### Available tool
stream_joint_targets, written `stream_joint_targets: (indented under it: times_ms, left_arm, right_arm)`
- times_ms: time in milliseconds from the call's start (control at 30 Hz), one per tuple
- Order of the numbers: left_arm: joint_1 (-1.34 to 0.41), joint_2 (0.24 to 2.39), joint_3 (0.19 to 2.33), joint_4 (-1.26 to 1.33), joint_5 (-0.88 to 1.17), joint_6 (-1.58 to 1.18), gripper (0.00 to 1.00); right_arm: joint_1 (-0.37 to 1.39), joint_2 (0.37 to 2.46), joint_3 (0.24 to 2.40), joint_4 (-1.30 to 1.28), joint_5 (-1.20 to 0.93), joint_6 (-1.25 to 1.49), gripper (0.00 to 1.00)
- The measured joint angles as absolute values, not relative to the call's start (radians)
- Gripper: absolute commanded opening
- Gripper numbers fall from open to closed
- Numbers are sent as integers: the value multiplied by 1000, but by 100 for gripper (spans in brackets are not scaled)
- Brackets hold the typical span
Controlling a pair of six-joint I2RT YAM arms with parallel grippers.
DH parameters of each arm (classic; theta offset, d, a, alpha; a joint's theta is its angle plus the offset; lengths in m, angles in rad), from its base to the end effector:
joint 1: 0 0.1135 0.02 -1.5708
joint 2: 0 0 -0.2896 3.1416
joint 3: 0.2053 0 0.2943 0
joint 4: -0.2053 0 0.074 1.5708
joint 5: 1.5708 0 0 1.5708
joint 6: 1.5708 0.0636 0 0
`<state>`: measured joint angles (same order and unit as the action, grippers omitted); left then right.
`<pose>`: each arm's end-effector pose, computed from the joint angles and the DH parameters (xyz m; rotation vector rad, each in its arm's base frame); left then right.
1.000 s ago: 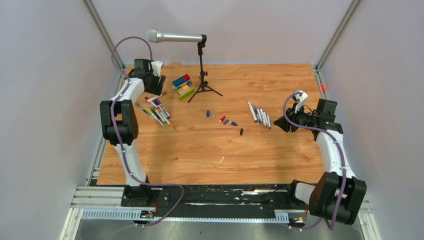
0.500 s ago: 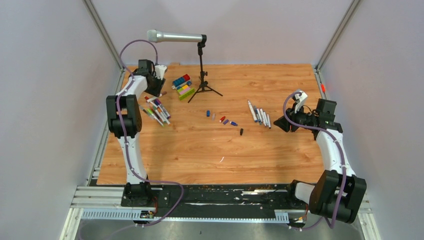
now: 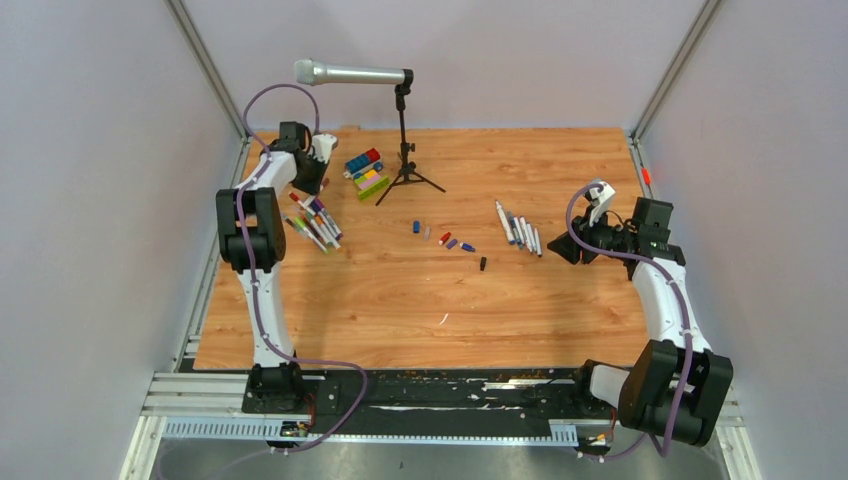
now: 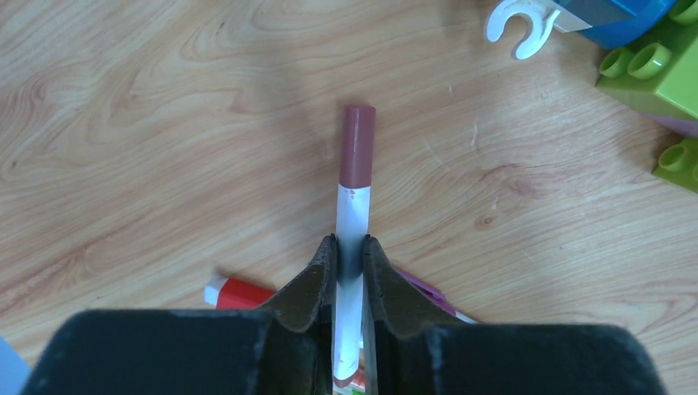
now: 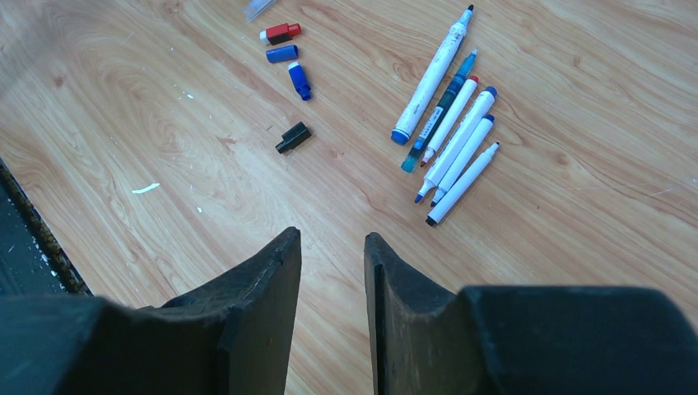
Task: Open the pen caps
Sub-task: Pick up the pen from the center of the board.
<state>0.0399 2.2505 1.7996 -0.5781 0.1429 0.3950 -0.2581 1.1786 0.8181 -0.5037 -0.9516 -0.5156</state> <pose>0.5580 0.0132 0.1498 0.5067 2.5331 -0.0258 0.2763 -0.0194 0.2513 -0.6543 1.9975 0.6981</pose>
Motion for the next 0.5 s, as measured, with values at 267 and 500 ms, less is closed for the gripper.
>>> stream_joint_targets:
  times_ms: [267, 500]
  left_arm:
    - [40, 2252, 1808, -579, 148, 392, 5]
    - [40, 2130, 1712, -511, 158, 340, 0]
  right_arm:
    - [-258, 1179, 818, -505, -952, -516, 35]
    - [-258, 1178, 818, -508, -952, -516, 35]
